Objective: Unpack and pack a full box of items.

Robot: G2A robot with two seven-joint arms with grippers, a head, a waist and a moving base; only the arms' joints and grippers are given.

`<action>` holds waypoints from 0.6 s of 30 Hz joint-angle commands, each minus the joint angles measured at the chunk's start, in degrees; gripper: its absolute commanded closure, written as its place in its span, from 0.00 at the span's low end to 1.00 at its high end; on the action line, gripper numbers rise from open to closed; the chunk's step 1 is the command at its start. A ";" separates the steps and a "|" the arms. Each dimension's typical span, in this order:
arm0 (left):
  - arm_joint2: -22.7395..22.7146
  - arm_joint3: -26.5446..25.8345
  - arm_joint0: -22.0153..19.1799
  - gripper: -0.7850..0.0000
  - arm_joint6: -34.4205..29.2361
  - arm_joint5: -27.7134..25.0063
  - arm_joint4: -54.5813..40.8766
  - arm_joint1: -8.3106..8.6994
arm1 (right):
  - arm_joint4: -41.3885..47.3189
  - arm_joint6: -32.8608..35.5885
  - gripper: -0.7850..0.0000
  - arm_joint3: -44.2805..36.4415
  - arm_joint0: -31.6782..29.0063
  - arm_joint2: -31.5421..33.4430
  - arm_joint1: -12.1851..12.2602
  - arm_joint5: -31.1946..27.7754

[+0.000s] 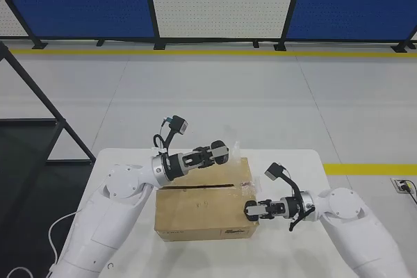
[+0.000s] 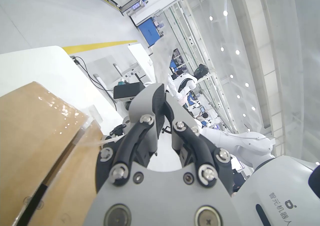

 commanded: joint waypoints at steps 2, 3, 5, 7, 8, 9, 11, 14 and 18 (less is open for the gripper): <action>0.00 -0.29 -0.37 1.00 0.16 0.12 0.14 -0.10 | -0.04 -0.19 0.00 0.34 0.08 -0.33 -0.07 0.15; 0.02 -0.34 -0.55 1.00 0.14 0.12 0.25 -0.14 | -0.04 -0.18 0.00 0.44 0.10 -0.43 -0.08 0.19; 0.07 -0.32 -0.88 1.00 0.24 0.21 0.29 -0.22 | -0.04 -0.29 0.00 0.62 0.14 -0.55 -0.10 0.27; 0.15 -0.28 -1.25 1.00 0.38 0.21 0.36 -0.33 | -0.04 -0.40 0.00 0.73 0.13 -0.61 -0.11 0.24; 0.21 -0.29 -1.43 1.00 0.43 0.19 0.35 -0.38 | 0.03 -0.50 0.00 0.75 0.09 -0.59 -0.10 0.17; 0.25 -0.26 -1.62 1.00 0.45 0.12 0.31 -0.44 | 0.10 -0.64 0.00 0.77 0.04 -0.55 -0.09 0.04; 0.32 -0.15 -2.00 1.00 0.54 0.03 0.17 -0.56 | 0.52 -1.63 0.00 0.77 -0.28 -0.23 -0.07 -0.54; 0.52 -0.02 -2.48 1.00 0.65 -0.12 0.08 -0.74 | 0.88 -2.00 0.00 0.58 -0.68 0.23 0.04 -1.03; 0.68 -0.18 -3.05 1.00 1.06 -0.47 0.15 -0.97 | 0.80 -2.01 0.00 0.26 -1.03 0.58 0.21 -0.97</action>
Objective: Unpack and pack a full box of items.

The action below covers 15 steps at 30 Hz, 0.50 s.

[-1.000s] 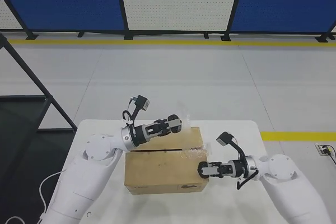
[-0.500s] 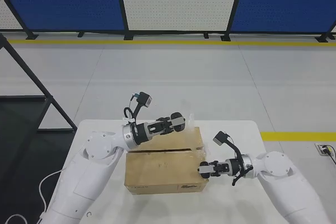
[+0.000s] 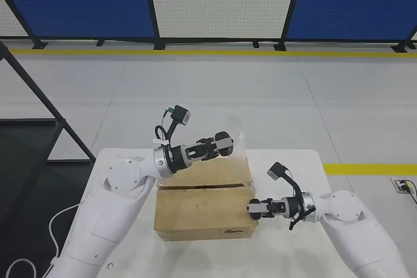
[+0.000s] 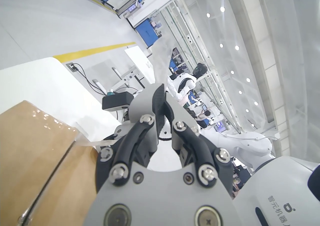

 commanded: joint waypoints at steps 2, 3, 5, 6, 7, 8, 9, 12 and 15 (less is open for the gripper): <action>0.13 -0.34 -0.38 1.00 0.49 -0.18 0.16 -0.17 | -0.13 0.00 0.00 -0.29 -0.21 0.19 0.11 0.12; 0.21 -0.49 -0.49 1.00 0.61 -0.17 0.17 -0.24 | -0.14 0.01 0.00 -0.37 -0.27 0.25 0.14 0.15; 0.33 -0.65 -0.71 1.00 0.90 -0.16 0.11 -0.37 | -0.09 -0.06 0.00 -0.50 -0.40 0.38 0.20 0.24; 0.39 -0.70 -0.83 1.00 1.03 -0.11 0.02 -0.44 | -0.06 -0.25 0.00 -0.49 -0.49 0.50 0.24 0.31; 0.47 -0.71 -0.94 1.00 1.15 -0.09 0.01 -0.50 | 0.01 -0.44 0.00 -0.59 -0.60 0.65 0.27 0.23; 0.52 -0.75 -1.08 1.00 1.28 -0.10 -0.06 -0.57 | 0.13 -0.64 0.00 -0.62 -0.75 0.83 0.32 0.20; 0.56 -0.78 -1.24 1.00 1.41 -0.17 -0.11 -0.64 | 0.23 -0.75 0.00 -0.70 -0.92 1.02 0.38 0.12; 0.53 -1.13 -1.69 1.00 1.76 -0.38 -0.49 -0.83 | 0.51 -0.92 0.00 -1.05 -1.38 1.51 0.54 0.14; 0.39 -1.64 -2.01 1.00 2.14 -0.53 -0.66 -0.96 | 0.64 -1.07 0.00 -1.42 -1.72 1.86 0.67 0.20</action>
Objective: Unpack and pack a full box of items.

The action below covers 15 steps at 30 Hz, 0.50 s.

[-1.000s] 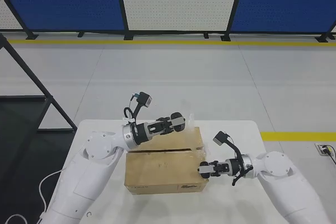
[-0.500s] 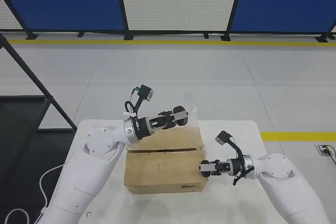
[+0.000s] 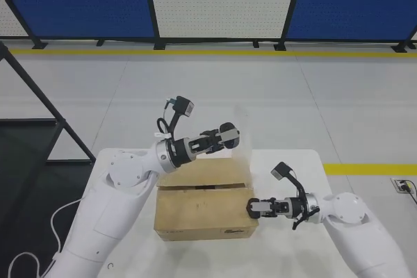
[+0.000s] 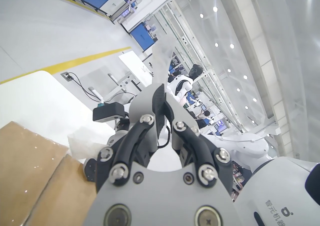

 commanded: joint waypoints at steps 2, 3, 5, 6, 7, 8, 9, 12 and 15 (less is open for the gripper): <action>-0.10 -0.44 -0.24 1.00 0.25 -0.07 0.06 -0.11 | 0.19 -0.08 0.00 -0.33 -0.32 0.35 0.12 -0.05; -0.15 -0.53 -0.25 1.00 0.41 -0.10 0.10 -0.14 | 0.37 -0.12 0.00 -0.47 -0.43 0.52 0.16 -0.20; -0.16 -0.77 -0.29 1.00 0.59 -0.18 0.31 -0.20 | 1.46 -0.35 0.00 -0.76 -0.82 1.11 0.25 -1.03; -0.16 -0.86 -0.30 1.00 0.66 -0.11 0.37 -0.23 | 2.49 -0.47 0.00 -0.82 -1.12 1.55 0.29 -1.56; -0.17 -0.99 -0.33 1.00 0.74 -0.10 0.45 -0.27 | 3.67 -0.42 0.00 -0.80 -1.44 1.99 0.33 -2.07; -0.16 -1.15 -0.36 1.00 0.78 -0.17 0.49 -0.30 | 4.95 -0.36 0.00 -0.59 -1.75 2.41 0.36 -2.46; -0.16 -1.27 -0.40 1.00 0.83 -0.22 0.54 -0.34 | 6.40 -0.27 0.00 -0.27 -2.02 2.74 0.36 -2.58; -0.15 -1.79 -0.62 1.00 1.18 -0.39 0.91 -0.46 | 10.60 -0.27 0.00 1.27 -2.42 3.21 0.17 -2.69; -0.21 -2.58 -0.90 1.00 1.46 -0.50 1.42 -0.55 | 15.25 1.21 0.00 2.83 -2.43 3.09 -0.22 -3.41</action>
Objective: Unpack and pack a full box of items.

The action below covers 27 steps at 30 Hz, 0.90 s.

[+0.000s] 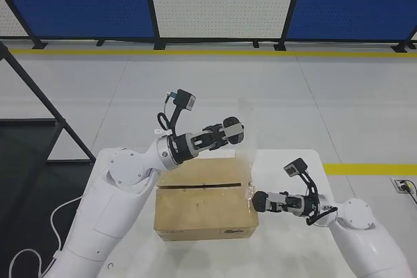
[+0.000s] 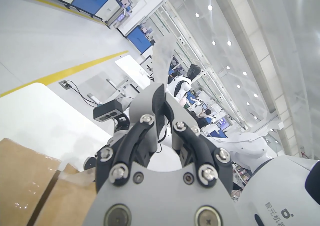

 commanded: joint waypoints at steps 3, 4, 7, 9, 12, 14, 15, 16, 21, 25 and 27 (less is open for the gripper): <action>-0.21 -0.69 -0.49 1.00 1.34 0.30 1.55 -0.09 | 3.43 1.31 0.00 1.33 0.24 -0.31 -0.33 -0.02; -0.21 -0.69 -0.49 1.00 1.34 0.30 1.55 -0.09 | 3.43 1.31 0.00 1.33 0.24 -0.31 -0.33 -0.02; -0.21 -0.69 -0.49 1.00 1.34 0.30 1.55 -0.09 | 3.43 1.31 0.00 1.33 0.24 -0.31 -0.33 -0.02; -0.21 -0.69 -0.49 1.00 1.34 0.30 1.55 -0.09 | 3.43 1.31 0.00 1.33 0.24 -0.31 -0.33 -0.02; -0.21 -0.69 -0.49 1.00 1.34 0.30 1.55 -0.09 | 3.43 1.31 0.00 1.33 0.24 -0.31 -0.33 -0.02; -0.21 -0.69 -0.49 1.00 1.34 0.30 1.55 -0.09 | 3.43 1.31 0.00 1.33 0.24 -0.31 -0.33 -0.02; -0.21 -0.69 -0.49 1.00 1.34 0.30 1.55 -0.09 | 3.43 1.31 0.00 1.33 0.24 -0.31 -0.33 -0.02; -0.21 -0.69 -0.49 1.00 1.34 0.30 1.55 -0.09 | 3.43 1.31 0.00 1.33 0.24 -0.31 -0.33 -0.02; -0.69 -3.28 0.70 1.00 3.69 0.30 1.92 -0.16 | 3.62 -1.65 0.00 -0.89 -1.34 -0.25 -0.38 2.50; -0.54 -3.82 0.52 1.00 3.75 -0.89 1.13 -0.41 | 6.31 -1.91 0.00 -0.48 -2.03 -0.27 -0.65 3.98; -0.41 -3.93 0.30 1.00 3.78 -1.49 0.52 -0.57 | 7.01 -1.75 0.00 0.48 -1.83 -0.66 -0.88 4.41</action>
